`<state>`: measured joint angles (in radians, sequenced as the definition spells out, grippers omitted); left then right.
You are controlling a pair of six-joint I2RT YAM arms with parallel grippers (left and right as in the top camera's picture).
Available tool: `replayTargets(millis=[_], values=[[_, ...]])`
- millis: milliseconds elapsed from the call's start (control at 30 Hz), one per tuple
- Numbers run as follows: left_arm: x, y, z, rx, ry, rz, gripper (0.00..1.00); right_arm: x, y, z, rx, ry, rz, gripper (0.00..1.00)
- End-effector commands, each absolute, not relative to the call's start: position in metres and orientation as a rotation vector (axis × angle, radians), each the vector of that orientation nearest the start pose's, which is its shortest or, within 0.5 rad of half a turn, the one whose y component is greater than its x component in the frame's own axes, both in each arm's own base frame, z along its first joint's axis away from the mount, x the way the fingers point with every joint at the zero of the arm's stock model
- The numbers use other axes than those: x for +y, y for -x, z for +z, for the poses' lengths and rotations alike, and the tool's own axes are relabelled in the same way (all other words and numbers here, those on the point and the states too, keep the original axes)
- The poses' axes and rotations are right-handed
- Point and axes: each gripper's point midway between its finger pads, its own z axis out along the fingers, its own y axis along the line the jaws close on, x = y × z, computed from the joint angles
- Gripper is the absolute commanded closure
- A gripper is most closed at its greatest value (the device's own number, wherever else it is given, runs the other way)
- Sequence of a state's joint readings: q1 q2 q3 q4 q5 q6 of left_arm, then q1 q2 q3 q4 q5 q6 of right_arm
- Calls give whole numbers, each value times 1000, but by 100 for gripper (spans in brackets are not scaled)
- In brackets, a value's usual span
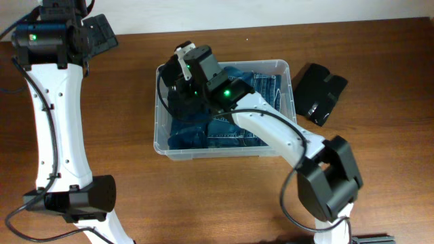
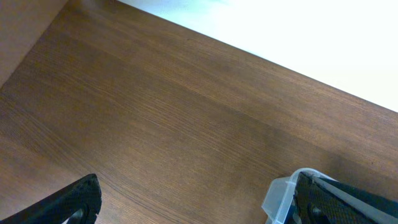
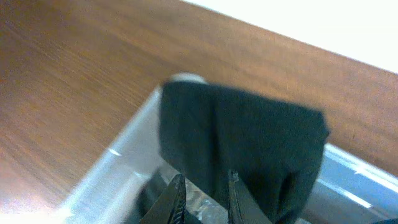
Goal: Pack container
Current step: 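Carry the black clothing into the bin and release it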
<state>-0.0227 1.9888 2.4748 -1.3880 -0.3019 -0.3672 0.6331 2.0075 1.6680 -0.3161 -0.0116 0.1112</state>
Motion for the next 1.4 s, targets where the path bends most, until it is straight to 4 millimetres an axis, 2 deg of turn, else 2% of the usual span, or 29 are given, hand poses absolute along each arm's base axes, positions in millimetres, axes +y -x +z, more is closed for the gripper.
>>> replayTargets(millis=[0,100,233,300,400,533,700,800,867,1100,1367], values=[[43,-466,331,2369,563,198,1,336,-475,135,2250,587,338,84],[43,-466,331,2369,563,198,1,332,-471,100,2333,604,310,84],[43,-466,331,2369,563,198,1,327,-456,57,2454,650,295,84],[43,-466,331,2369,563,198,1,324,-452,46,2491,660,282,84],[43,-466,331,2369,563,198,1,323,-450,44,2503,664,277,84],[43,-466,331,2369,564,198,1,326,-454,58,2474,656,289,84],[43,-466,331,2369,564,198,0,333,-464,112,2371,629,329,84],[43,-466,331,2369,563,198,1,336,-468,137,2322,617,347,84],[43,-466,331,2369,563,198,1,337,-470,145,2301,611,355,84],[43,-466,331,2369,563,198,1,342,-473,154,2258,641,353,84],[43,-466,331,2369,563,198,0,353,-476,206,2145,643,385,85]])
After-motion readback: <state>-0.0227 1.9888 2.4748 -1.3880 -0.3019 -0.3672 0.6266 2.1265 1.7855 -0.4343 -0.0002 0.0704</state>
